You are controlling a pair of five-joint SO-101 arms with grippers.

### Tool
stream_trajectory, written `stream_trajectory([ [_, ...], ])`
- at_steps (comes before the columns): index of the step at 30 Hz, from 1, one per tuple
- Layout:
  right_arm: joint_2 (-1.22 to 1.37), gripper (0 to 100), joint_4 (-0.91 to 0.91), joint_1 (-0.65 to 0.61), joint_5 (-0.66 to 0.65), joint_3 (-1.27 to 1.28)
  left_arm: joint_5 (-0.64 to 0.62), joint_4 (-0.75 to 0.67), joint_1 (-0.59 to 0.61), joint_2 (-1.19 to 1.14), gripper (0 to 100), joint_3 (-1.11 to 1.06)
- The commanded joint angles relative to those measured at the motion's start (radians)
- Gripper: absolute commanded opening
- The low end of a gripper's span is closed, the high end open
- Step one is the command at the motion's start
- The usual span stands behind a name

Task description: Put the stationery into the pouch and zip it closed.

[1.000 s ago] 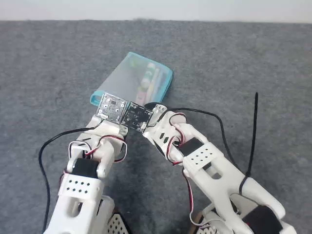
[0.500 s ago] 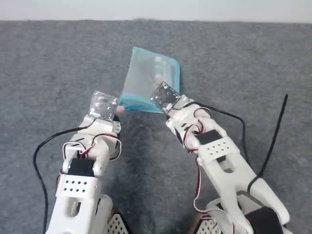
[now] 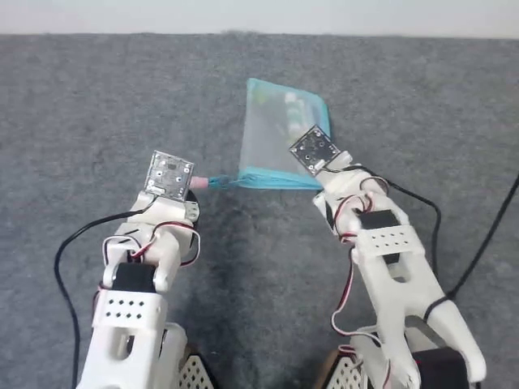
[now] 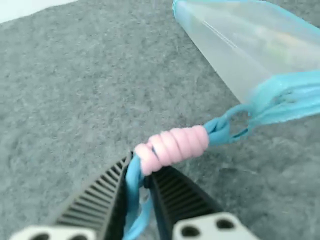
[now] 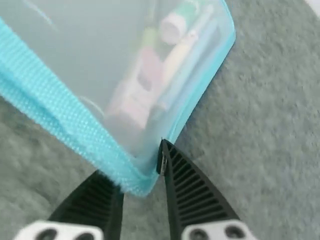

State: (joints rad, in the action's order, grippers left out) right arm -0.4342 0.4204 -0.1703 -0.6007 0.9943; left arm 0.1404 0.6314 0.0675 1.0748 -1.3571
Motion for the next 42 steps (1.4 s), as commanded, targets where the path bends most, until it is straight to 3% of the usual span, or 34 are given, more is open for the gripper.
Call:
stream_trajectory([
  [1,-0.001,0.6,0.051,0.131,-0.037,-0.026,0.009,-0.021,0.032,0.005,1,0.074],
  [8,-0.001,0.6,0.093,0.159,-0.044,-0.025,0.014,0.020,0.035,0.006,1,0.074],
  [13,-0.070,0.6,0.160,0.064,-0.035,-0.018,0.009,0.018,0.002,0.006,2,0.051],
  [19,-0.280,0.6,0.352,-0.077,0.023,-0.018,0.009,0.057,-0.031,0.043,22,0.058],
  [24,-0.433,0.6,0.498,-0.128,0.029,0.009,0.009,0.164,-0.037,0.256,27,0.041],
  [33,-0.654,0.6,0.521,-0.120,0.018,0.175,0.009,0.373,-0.038,0.776,26,-0.077],
  [37,-0.659,0.6,0.584,-0.127,0.025,0.170,0.006,0.327,-0.037,0.681,26,-0.073],
  [40,-0.661,0.6,0.630,-0.119,0.015,0.170,-0.075,0.275,-0.029,0.614,26,-0.068],
  [42,-0.661,0.6,0.664,-0.133,-0.046,0.170,-0.092,0.272,-0.029,0.554,26,-0.036],
])
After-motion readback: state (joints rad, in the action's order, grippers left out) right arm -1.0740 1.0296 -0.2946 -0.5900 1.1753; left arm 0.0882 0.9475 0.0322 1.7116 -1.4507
